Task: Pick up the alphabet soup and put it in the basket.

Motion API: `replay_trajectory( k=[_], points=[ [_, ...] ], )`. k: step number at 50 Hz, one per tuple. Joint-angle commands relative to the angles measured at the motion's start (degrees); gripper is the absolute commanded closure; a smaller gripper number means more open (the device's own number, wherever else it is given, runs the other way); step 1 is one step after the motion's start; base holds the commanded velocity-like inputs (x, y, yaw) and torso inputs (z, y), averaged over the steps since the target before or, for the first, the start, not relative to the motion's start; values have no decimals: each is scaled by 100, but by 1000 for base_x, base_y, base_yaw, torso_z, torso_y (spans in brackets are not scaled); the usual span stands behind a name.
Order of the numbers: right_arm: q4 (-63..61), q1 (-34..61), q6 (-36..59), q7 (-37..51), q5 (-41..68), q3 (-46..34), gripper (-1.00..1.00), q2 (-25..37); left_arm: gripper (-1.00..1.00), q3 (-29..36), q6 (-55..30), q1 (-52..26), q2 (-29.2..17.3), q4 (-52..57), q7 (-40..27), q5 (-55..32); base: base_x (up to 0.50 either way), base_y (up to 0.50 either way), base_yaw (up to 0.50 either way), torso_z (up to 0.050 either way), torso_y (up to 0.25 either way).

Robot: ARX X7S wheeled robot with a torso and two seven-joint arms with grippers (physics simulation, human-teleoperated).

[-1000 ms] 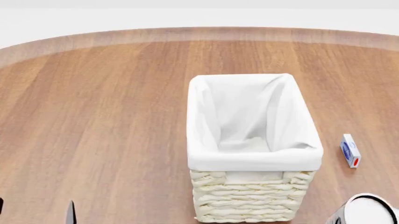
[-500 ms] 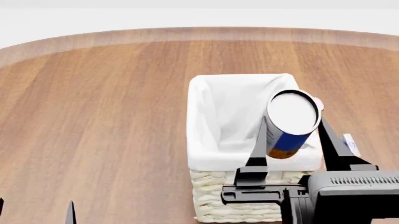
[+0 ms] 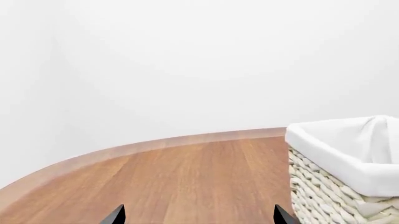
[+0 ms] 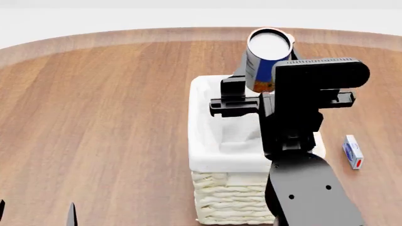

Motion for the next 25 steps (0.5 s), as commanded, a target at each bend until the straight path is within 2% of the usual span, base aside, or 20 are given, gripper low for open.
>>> replay_trajectory(
  k=[1, 13, 20, 25],
  points=[
    [2263, 1270, -462, -307, -543, -275, 100, -432, -100, -9, -21, -9, -20, 16, -30, -36, 0, 0, 0, 0, 0],
    [4778, 2326, -948, -627, -781, -568, 100, -906, -100, 0, -11, -40, -33, -37, -43, -63, 0, 0, 0, 0, 1],
    [7569, 3472, -1819, -1034, -741, -493, 100, -1340, -100, -10, 16, -55, -42, -88, -44, -98, 0, 0, 0, 0, 1],
    [7588, 3534, -1447, -1134, -820, -286, 100, -1333, -100, -6, 23, -67, -48, -110, -46, -111, 0, 0, 0, 0, 0]
  ],
)
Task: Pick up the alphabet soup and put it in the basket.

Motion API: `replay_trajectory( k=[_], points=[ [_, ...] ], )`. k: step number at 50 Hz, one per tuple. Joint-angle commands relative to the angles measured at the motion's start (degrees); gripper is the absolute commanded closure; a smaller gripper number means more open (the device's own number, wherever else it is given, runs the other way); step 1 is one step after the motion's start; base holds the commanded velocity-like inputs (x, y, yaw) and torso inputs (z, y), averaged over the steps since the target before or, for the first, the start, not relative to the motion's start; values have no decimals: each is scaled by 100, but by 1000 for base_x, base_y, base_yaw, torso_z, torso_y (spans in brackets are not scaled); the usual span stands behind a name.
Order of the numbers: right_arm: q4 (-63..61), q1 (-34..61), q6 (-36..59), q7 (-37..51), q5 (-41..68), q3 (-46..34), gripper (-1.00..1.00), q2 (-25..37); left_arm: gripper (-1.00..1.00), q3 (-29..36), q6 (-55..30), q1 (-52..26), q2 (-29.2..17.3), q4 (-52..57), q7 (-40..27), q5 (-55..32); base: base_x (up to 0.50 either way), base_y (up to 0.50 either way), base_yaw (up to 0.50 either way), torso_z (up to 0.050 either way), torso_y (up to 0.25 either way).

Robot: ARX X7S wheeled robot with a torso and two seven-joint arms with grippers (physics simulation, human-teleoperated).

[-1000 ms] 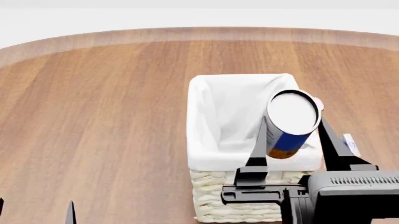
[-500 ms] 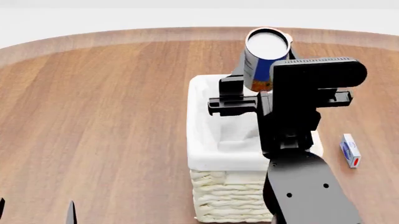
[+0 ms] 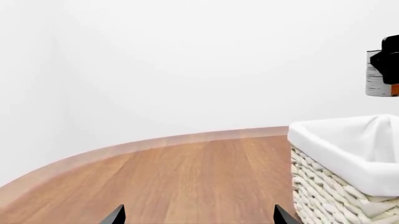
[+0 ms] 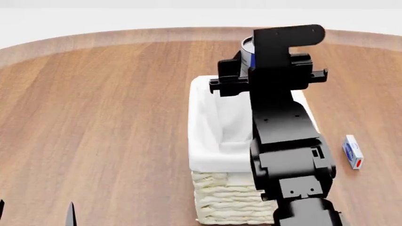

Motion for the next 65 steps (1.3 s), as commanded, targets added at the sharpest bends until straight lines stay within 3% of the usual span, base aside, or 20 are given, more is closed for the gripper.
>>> replay_trajectory(
  k=[1, 11, 28, 64, 65],
  points=[
    [1878, 956, -136, -374, -392, 215, 100, -307, -100, 14, 8, -37, -9, -78, -8, -23, 0, 0, 0, 0, 0],
    [1880, 1118, 782, -595, -1004, 719, 100, -368, -100, 24, 14, -47, -19, -92, -22, -45, 0, 0, 0, 0, 1],
    [1880, 959, 1438, -949, -1352, 1091, 100, -340, -100, 28, 33, -75, -42, -157, -42, -84, 0, 0, 0, 0, 1],
    [1880, 532, 1508, -1039, -1472, 1230, 100, -297, -100, 130, 51, -139, -68, -270, -69, -99, 0, 0, 0, 0, 1],
    [1880, 549, 1516, -1008, -1460, 1252, -100, -291, -100, 127, 48, -129, -72, -250, -76, -101, 0, 0, 0, 0, 10]
  ],
)
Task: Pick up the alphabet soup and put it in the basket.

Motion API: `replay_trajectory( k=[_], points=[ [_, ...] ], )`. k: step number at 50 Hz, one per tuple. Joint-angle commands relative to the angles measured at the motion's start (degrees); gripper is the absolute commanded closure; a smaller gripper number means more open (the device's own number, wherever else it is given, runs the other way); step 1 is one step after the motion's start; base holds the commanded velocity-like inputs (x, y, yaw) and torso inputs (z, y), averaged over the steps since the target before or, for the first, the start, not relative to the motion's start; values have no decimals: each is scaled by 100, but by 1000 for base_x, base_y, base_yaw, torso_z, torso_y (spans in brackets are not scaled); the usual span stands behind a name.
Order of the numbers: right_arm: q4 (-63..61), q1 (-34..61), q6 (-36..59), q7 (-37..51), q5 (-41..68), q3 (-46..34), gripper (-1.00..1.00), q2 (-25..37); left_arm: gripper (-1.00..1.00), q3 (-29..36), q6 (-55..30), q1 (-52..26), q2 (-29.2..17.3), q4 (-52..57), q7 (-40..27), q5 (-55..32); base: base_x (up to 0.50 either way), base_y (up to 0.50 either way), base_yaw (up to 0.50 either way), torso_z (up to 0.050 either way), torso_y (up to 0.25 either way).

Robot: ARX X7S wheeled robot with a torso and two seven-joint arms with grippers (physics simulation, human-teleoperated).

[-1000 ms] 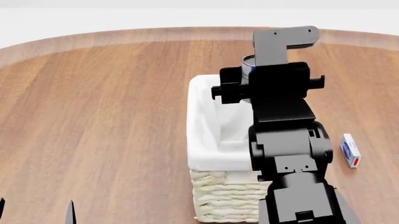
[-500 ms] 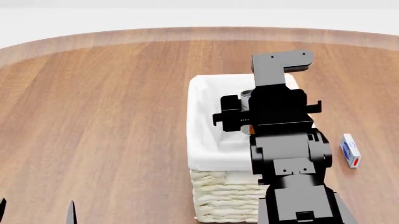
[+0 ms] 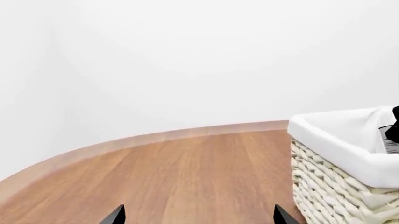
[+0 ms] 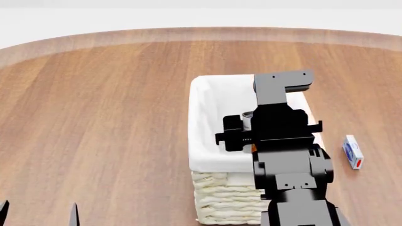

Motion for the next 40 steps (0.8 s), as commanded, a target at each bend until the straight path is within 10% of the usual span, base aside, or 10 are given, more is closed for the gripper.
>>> replay_trajectory(
  k=[1, 14, 29, 40],
  points=[
    [-1, 43, -26, -102, -131, 73, -100, 3, -100, 18, 7, 3, -16, 4, -21, -7, 0, 0, 0, 0, 0],
    [-1, 55, -174, -202, -133, 82, -100, 7, -100, 40, 10, -11, -28, -16, -38, -20, 0, 0, 0, 0, 0],
    [-10, 296, -2880, -343, 92, 528, -100, -125, -100, 55, -12, -40, -44, -41, -65, -36, 0, 0, 0, 0, 0],
    [-4319, -1190, -1433, -241, 406, 539, -100, 132, -100, 94, -60, -47, -54, -12, -71, -59, 0, 0, 0, 0, 0]
  ],
)
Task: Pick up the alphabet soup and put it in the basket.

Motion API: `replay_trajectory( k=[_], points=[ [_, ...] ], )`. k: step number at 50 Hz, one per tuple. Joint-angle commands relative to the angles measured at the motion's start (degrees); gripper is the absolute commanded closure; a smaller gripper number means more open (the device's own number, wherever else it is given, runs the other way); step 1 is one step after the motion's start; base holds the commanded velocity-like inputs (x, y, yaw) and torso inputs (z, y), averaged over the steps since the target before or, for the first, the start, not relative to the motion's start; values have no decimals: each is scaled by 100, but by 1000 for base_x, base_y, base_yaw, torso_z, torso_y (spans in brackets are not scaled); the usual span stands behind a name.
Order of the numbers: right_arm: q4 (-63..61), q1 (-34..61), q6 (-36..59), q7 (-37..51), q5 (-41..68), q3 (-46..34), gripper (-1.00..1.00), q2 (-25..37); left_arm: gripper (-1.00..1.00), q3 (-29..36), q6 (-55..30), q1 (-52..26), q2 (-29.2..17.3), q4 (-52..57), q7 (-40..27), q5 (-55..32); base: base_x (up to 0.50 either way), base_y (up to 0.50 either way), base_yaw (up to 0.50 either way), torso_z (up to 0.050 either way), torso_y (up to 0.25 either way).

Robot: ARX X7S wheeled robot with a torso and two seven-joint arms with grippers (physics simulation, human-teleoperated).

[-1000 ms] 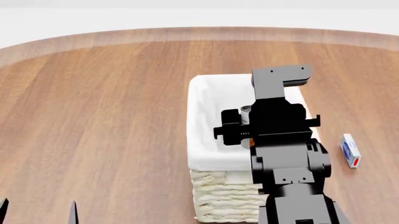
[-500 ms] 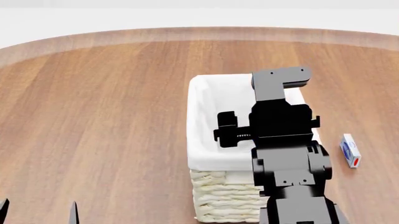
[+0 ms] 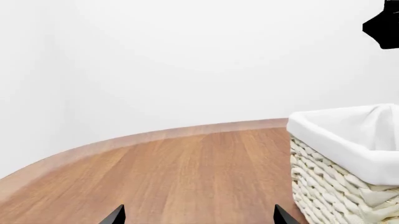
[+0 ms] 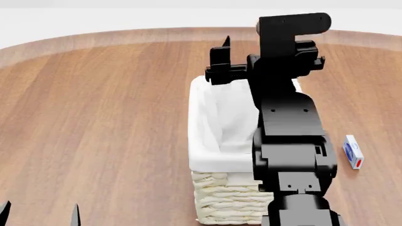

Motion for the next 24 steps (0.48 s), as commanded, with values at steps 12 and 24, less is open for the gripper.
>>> replay_trajectory(
  k=[12, 24],
  points=[
    [-6020, -2052, 1509, 256, 553, 98, -100, 350, -100, 54, -13, -12, -23, 5, -34, -5, 0, 0, 0, 0, 0],
    [-8405, -2933, 2280, 572, 1081, 321, -100, 378, -100, 69, -7, -18, -40, 10, -51, -14, 0, 0, 0, 0, 0]
  ],
)
